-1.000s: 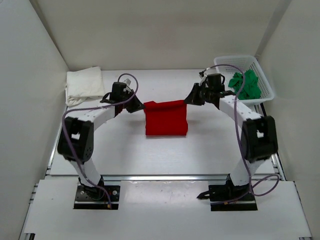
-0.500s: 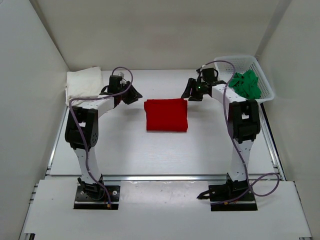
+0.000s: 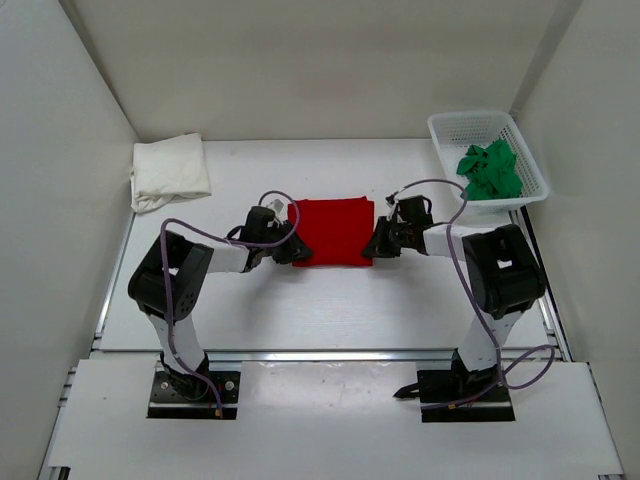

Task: Fold and stack the t-shirts
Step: Smooth out wrinkles on the folded tshirt

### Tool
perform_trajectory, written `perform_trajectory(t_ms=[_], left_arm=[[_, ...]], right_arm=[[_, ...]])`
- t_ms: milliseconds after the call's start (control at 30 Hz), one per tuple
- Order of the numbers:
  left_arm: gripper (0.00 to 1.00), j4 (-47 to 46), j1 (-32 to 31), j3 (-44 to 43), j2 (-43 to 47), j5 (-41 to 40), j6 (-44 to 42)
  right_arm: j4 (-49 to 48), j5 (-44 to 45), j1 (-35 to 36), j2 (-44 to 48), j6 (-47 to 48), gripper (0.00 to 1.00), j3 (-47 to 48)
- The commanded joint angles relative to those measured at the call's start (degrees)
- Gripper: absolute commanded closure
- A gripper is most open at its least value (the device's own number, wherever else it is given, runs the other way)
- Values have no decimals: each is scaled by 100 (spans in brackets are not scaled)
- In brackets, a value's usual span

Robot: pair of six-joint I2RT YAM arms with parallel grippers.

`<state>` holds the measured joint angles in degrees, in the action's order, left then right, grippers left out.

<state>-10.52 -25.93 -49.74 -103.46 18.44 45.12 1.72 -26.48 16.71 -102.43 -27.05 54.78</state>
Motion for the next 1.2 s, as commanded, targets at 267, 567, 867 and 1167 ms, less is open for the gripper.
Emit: perform_trajectory(t_ms=[267, 567, 867, 1167], left_arm=[[62, -838, 18, 1361, 1161, 248, 356], [61, -284, 518, -473, 427, -42, 164], [61, 358, 1125, -1680, -1229, 90, -65], [54, -186, 1240, -1276, -782, 204, 233]], right_arm=[[-507, -77, 60, 864, -38, 100, -971], [-49, -445, -273, -28, 104, 99, 980], [462, -640, -555, -1788, 165, 100, 2336], [908, -569, -573, -1737, 261, 100, 2896]])
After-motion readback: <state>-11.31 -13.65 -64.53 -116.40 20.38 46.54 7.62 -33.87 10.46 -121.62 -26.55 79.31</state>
